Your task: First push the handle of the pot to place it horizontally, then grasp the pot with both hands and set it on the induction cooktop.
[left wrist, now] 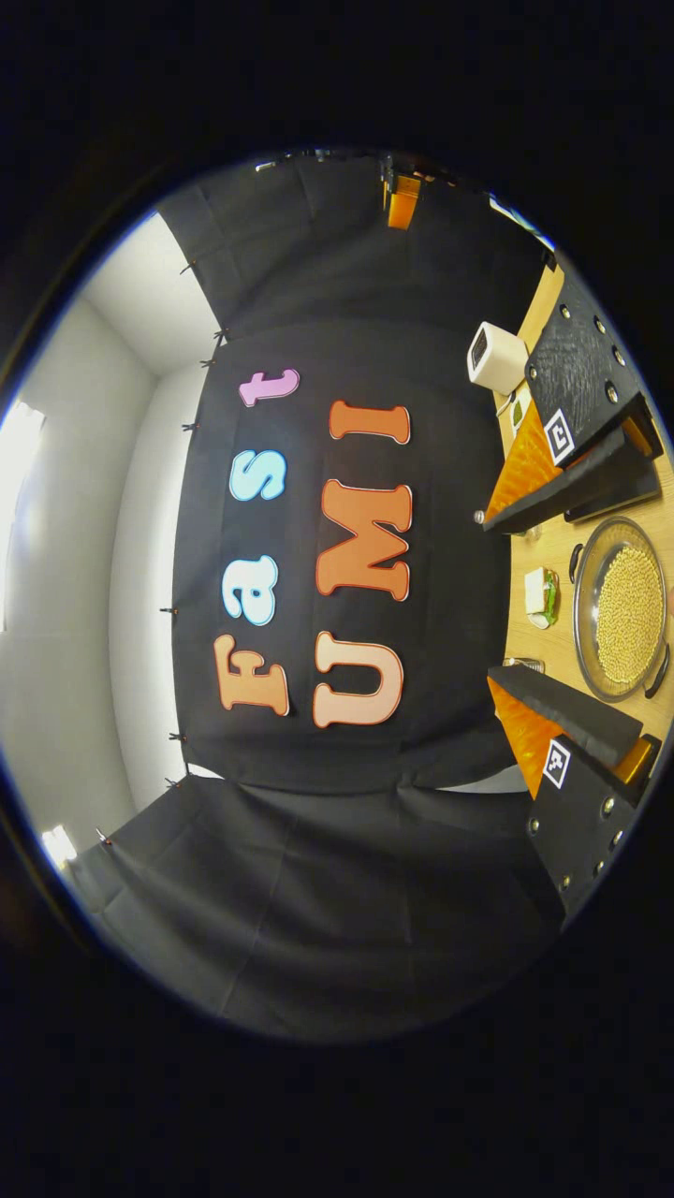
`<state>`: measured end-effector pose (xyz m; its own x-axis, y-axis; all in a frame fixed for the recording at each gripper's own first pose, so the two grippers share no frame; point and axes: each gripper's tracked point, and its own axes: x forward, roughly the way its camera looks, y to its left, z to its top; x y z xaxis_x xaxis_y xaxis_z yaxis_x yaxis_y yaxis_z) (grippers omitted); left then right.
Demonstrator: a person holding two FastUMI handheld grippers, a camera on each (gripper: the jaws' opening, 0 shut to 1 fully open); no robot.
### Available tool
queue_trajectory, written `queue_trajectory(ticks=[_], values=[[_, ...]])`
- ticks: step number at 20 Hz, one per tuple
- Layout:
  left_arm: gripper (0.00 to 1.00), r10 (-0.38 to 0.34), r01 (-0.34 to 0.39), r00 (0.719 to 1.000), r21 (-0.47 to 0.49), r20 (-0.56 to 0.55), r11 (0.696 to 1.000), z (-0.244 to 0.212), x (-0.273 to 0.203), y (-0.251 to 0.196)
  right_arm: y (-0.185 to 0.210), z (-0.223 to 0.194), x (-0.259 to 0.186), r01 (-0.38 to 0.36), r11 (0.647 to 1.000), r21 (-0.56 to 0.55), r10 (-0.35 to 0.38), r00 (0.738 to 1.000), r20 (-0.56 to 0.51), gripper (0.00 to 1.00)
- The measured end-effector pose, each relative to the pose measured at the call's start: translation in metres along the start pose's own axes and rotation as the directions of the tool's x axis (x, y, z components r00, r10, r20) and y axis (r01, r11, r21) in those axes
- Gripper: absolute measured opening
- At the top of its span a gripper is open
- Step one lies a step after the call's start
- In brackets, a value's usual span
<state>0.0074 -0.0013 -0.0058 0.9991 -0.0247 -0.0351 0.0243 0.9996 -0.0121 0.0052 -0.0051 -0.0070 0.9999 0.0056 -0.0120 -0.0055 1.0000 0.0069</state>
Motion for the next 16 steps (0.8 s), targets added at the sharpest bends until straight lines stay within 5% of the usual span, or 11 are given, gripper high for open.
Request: queue_trajectory(ticks=[12, 16], values=[[0.92, 0.001, -0.003, 0.999, 0.044, 0.038, 0.999, 0.006, 0.001, 0.001, -0.005, -0.003, 0.005, -0.001, 1.0, 0.016, 0.0, 1.0, 0.005, 0.95], [0.5, -0.036, 0.034, 0.999, 0.038, 0.038, 0.999, -0.001, -0.004, -0.005, -0.004, -0.005, 0.006, -0.005, 1.0, 0.021, 0.005, 1.0, 0.002, 0.95]])
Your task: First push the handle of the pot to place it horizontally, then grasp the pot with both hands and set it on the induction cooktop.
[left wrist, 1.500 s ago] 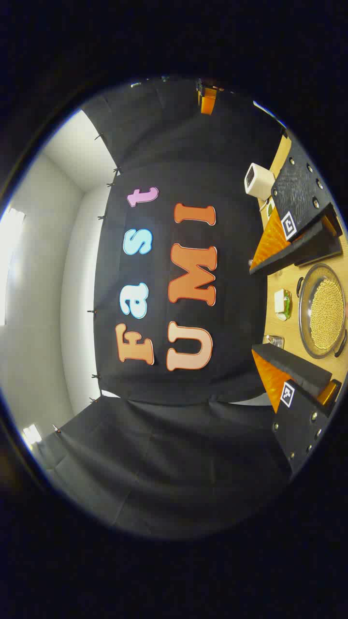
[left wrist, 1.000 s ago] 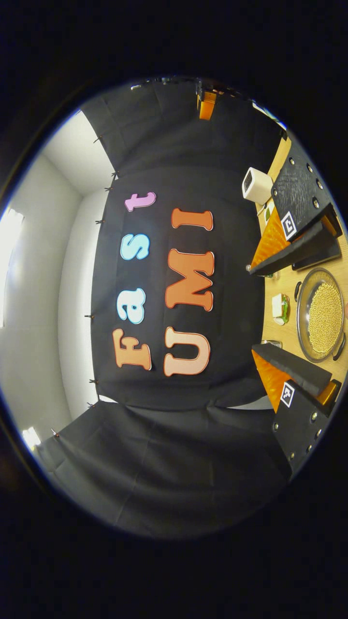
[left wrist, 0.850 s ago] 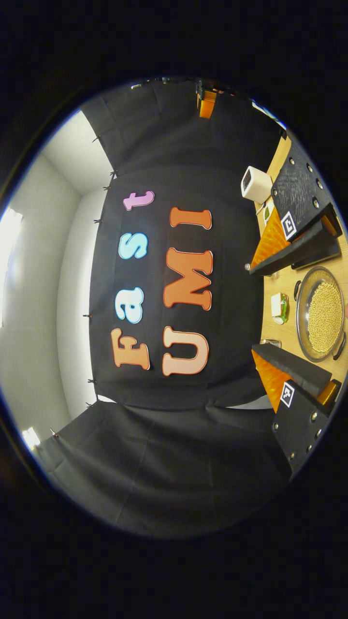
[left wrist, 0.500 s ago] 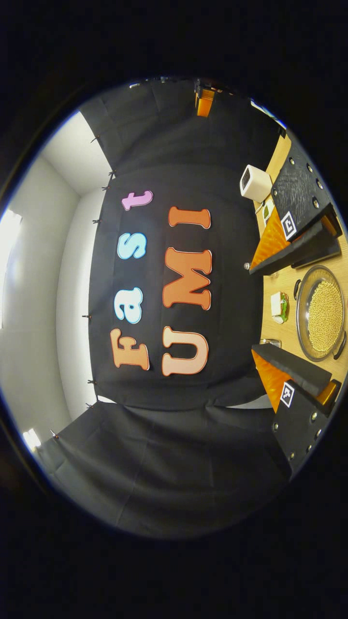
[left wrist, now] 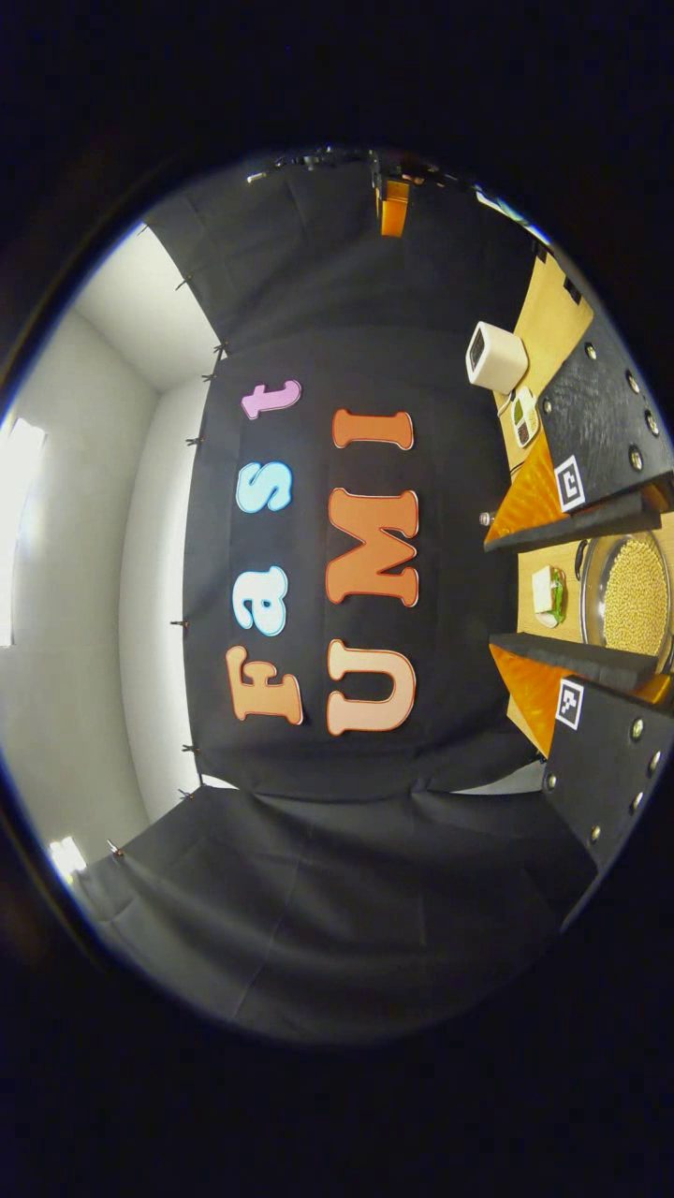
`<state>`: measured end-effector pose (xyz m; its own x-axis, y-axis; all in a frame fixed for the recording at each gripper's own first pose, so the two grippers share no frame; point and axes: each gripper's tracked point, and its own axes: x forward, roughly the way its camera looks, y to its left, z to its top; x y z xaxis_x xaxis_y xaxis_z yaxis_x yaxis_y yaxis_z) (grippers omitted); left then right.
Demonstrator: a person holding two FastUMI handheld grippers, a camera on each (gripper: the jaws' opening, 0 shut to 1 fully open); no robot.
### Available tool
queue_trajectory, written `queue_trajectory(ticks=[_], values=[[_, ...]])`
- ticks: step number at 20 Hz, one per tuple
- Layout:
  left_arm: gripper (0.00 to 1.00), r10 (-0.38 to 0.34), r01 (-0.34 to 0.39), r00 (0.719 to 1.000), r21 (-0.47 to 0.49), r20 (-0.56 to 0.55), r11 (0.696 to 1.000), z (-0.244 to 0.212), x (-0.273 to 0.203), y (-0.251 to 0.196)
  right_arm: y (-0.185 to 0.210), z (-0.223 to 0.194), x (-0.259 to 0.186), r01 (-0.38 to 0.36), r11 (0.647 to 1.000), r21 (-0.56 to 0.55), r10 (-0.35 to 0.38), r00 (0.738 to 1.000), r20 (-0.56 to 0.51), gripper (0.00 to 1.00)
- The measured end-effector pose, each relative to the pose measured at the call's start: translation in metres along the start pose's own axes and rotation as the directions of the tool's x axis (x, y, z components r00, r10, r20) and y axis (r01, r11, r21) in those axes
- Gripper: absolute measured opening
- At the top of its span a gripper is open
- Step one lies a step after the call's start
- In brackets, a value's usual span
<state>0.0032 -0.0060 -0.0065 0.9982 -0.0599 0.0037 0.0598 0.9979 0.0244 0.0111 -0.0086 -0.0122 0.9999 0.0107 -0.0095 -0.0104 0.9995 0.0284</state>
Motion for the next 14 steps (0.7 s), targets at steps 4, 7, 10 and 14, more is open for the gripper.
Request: queue_trajectory(ticks=[4, 7, 10, 14], values=[[0.22, 0.018, -0.018, 0.999, 0.011, -0.032, 1.0, -0.012, 0.002, 0.01, 0.005, -0.007, 0.004, -0.011, 1.0, -0.009, 0.011, 1.0, -0.015, 0.95], [0.11, -0.001, -0.001, 0.997, -0.023, -0.072, 1.0, -0.031, 0.002, 0.009, 0.01, -0.008, 0.004, -0.02, 1.0, -0.014, 0.019, 1.0, -0.022, 0.95], [0.02, -0.017, 0.014, 0.994, -0.021, -0.109, 1.0, -0.046, 0.001, 0.006, 0.012, -0.005, 0.006, -0.018, 1.0, -0.014, 0.018, 1.0, -0.008, 0.95], [0.02, -0.035, 0.031, 0.987, -0.024, -0.159, 0.999, -0.073, -0.009, 0.003, 0.013, -0.005, 0.012, -0.006, 1.0, -0.001, 0.006, 1.0, -0.002, 0.95]])
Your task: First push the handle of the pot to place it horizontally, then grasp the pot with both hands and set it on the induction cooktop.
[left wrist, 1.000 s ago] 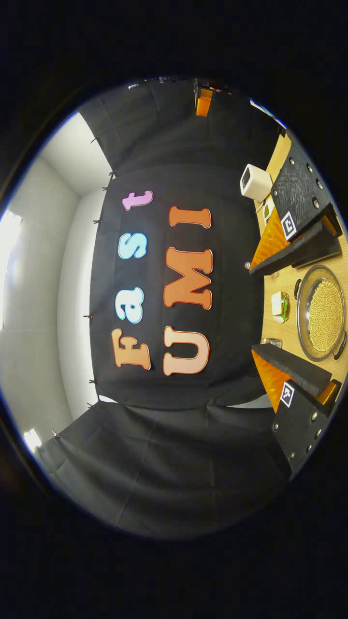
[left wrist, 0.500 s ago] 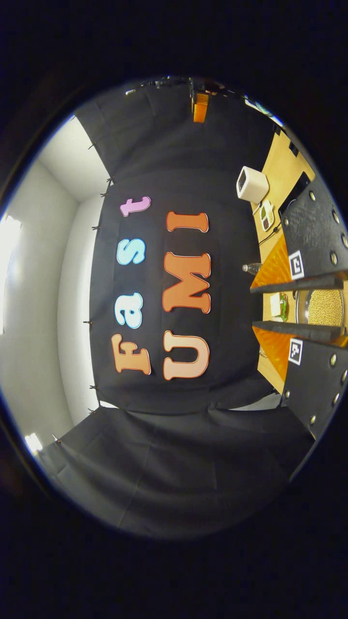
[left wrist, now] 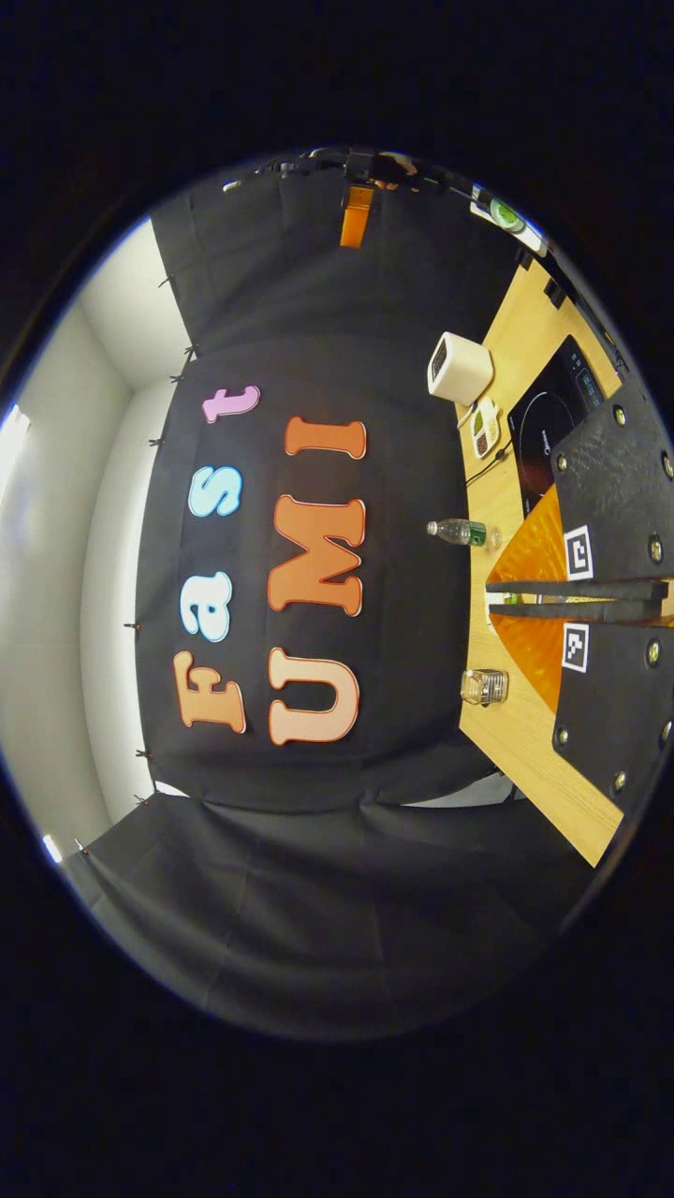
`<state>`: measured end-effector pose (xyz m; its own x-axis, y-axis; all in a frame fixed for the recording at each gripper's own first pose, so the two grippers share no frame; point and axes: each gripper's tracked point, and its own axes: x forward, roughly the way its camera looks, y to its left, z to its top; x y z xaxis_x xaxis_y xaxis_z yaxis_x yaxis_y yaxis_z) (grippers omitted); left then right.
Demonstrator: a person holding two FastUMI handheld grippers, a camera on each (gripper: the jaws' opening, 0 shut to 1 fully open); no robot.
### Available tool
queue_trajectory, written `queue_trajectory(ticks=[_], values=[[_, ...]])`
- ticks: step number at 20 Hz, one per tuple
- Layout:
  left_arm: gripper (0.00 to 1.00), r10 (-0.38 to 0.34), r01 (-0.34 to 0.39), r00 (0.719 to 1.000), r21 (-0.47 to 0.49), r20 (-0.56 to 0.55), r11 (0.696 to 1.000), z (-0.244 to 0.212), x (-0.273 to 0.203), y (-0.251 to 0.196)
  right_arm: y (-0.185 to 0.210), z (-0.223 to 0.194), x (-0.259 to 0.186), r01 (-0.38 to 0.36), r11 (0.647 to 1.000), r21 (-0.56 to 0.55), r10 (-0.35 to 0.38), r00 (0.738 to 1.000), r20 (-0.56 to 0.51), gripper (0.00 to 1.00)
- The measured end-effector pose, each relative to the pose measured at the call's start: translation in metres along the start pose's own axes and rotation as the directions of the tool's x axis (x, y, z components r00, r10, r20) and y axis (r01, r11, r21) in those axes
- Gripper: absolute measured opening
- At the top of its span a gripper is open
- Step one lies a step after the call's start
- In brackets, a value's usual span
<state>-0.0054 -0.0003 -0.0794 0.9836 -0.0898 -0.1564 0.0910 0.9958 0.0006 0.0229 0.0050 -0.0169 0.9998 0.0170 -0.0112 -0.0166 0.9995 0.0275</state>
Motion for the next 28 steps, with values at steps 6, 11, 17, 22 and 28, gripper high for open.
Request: queue_trajectory(ticks=[6, 11, 17, 22, 28], values=[[0.02, -0.02, 0.022, 0.997, 0.019, -0.078, 1.0, -0.042, -0.008, -0.003, 0.01, -0.007, 0.007, -0.009, 1.0, -0.002, 0.008, 1.0, -0.019, 0.95], [0.02, -0.026, 0.028, 0.985, 0.008, -0.172, 1.0, -0.093, -0.01, 0.001, 0.019, -0.009, 0.009, -0.018, 1.0, -0.012, 0.018, 0.999, -0.027, 0.95], [0.03, -0.03, 0.018, 0.957, -0.046, -0.29, 0.999, -0.153, -0.022, 0.009, 0.026, -0.012, 0.014, -0.019, 1.0, -0.016, 0.019, 0.999, -0.03, 0.95], [0.02, -0.039, 0.014, 0.926, -0.07, -0.376, 0.997, -0.192, -0.026, 0.012, 0.035, -0.02, 0.021, -0.026, 1.0, -0.012, 0.026, 0.999, -0.045, 0.95], [0.02, -0.037, -0.011, 0.889, -0.101, -0.456, 0.995, -0.235, -0.029, 0.021, 0.051, -0.028, 0.026, -0.047, 0.999, -0.01, 0.046, 0.997, -0.062, 0.95]])
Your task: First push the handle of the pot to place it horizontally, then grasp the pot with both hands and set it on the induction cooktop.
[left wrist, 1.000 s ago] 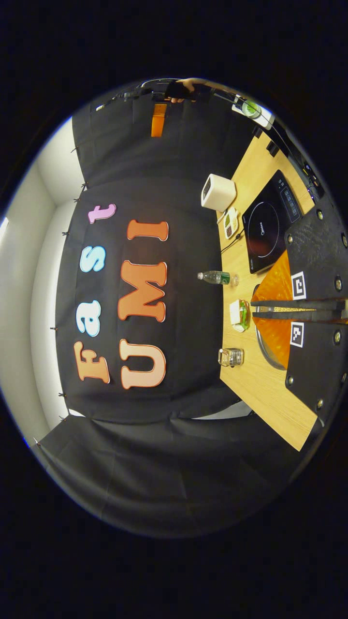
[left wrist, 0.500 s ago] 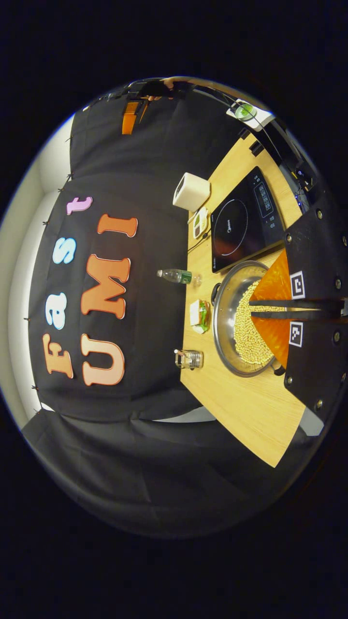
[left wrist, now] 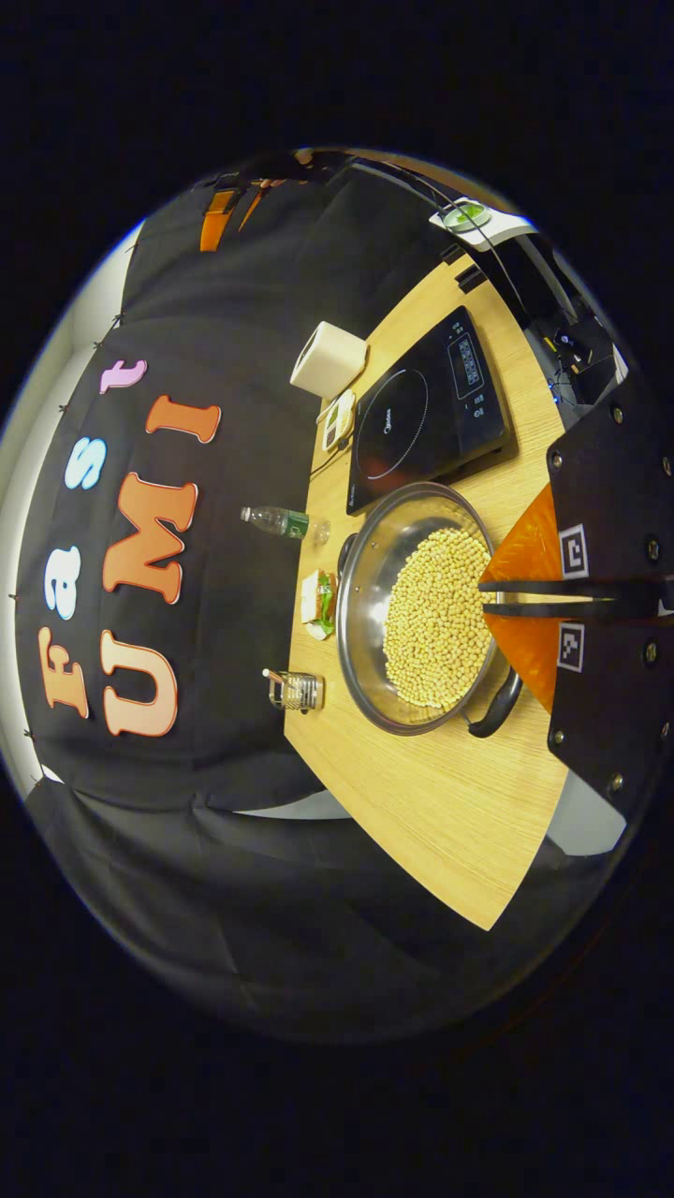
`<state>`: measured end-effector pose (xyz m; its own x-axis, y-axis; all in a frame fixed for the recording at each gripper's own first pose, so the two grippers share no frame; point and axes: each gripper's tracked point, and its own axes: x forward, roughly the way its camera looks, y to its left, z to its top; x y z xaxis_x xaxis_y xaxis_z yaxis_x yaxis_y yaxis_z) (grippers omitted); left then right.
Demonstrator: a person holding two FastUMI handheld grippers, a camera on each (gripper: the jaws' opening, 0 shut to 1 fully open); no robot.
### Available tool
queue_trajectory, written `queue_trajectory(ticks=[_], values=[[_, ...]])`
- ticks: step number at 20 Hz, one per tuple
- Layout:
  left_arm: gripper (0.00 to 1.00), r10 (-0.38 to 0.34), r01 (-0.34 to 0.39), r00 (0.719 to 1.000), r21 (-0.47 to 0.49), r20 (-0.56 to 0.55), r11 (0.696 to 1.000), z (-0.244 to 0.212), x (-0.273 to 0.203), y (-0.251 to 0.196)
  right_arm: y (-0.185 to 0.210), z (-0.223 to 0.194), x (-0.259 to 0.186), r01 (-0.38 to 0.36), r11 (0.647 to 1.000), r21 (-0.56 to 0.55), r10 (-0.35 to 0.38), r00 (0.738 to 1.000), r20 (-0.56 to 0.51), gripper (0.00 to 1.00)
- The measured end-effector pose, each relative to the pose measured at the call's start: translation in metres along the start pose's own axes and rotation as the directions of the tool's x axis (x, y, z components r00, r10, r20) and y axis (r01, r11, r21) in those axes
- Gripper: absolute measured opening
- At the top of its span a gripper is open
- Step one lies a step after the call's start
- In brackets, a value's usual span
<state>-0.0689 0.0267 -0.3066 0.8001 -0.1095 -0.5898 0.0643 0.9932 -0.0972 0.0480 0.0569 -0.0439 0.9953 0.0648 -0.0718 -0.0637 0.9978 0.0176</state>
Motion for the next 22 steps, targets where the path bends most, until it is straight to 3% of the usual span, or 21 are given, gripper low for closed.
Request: queue_trajectory(ticks=[7, 11, 12, 14, 20, 21, 22], values=[[0.02, 0.0, -0.004, 0.993, -0.029, -0.114, 1.0, -0.049, 0.02, 0.008, 0.012, -0.011, 0.012, -0.003, 1.0, -0.029, 0.003, 1.0, -0.021, 0.95], [0.02, 0.038, -0.041, 0.99, -0.023, -0.139, 0.999, -0.06, 0.033, 0.026, 0.017, -0.019, 0.018, -0.006, 1.0, -0.026, 0.004, 0.999, -0.042, 0.95], [0.02, 0.042, -0.047, 0.988, -0.031, -0.147, 0.998, -0.061, 0.036, 0.03, 0.017, -0.021, 0.02, -0.005, 1.0, -0.026, 0.004, 0.999, -0.045, 1.0], [0.03, 0.048, -0.057, 0.986, -0.051, -0.162, 0.997, -0.065, 0.039, 0.037, 0.018, -0.023, 0.023, -0.001, 0.999, -0.033, -0.001, 0.999, -0.048, 0.95], [0.03, 0.069, -0.08, 0.984, -0.065, -0.163, 0.995, -0.061, 0.043, 0.052, 0.021, -0.03, 0.03, -0.001, 1.0, -0.031, -0.001, 0.998, -0.061, 0.95], [0.02, 0.073, -0.084, 0.984, -0.059, -0.165, 0.995, -0.061, 0.044, 0.054, 0.022, -0.031, 0.031, -0.001, 1.0, -0.028, -0.001, 0.998, -0.065, 1.0], [0.02, 0.079, -0.089, 0.983, -0.054, -0.165, 0.995, -0.06, 0.044, 0.057, 0.022, -0.033, 0.032, -0.002, 1.0, -0.024, 0.0, 0.998, -0.067, 0.95]])
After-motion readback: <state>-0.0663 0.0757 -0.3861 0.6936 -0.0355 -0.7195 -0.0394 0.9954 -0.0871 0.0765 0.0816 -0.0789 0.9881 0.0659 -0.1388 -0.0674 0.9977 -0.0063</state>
